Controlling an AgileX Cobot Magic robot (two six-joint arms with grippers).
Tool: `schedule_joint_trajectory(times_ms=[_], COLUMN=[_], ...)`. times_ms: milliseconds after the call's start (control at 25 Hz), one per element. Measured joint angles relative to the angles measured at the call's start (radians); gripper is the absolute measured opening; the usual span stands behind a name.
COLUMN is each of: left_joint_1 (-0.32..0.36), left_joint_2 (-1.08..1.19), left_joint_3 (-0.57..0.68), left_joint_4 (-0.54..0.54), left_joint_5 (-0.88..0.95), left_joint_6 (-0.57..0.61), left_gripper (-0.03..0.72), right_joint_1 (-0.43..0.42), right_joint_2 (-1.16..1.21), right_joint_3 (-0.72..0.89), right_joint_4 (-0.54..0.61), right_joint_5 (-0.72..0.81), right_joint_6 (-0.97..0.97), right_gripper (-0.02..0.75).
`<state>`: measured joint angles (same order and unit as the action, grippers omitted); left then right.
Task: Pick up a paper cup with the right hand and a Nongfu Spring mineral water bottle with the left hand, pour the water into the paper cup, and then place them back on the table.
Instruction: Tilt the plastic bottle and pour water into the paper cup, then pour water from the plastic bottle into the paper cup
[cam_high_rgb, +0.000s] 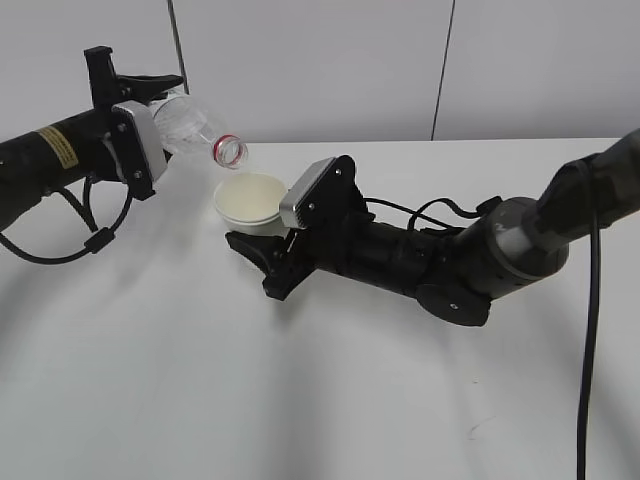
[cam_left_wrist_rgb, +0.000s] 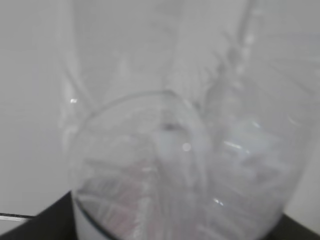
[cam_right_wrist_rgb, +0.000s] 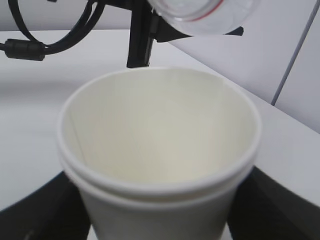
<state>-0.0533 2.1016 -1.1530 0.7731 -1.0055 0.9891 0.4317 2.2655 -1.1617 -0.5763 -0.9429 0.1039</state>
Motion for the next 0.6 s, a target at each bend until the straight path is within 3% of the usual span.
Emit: schedule_joint_trajectory(times_ms=[600], left_joint_1=[-0.011], left_joint_2=[0.000], left_joint_3=[0.000], left_joint_4=[-0.008], left_joint_5=[0.001], left_joint_6=[0.052], left_gripper=[0.391], right_joint_1=[0.000], right_joint_2=[0.000], right_joint_3=[0.000], right_joint_4=[0.010], right_joint_5=[0.002], right_joint_6=[0.000], right_gripper=[0.525])
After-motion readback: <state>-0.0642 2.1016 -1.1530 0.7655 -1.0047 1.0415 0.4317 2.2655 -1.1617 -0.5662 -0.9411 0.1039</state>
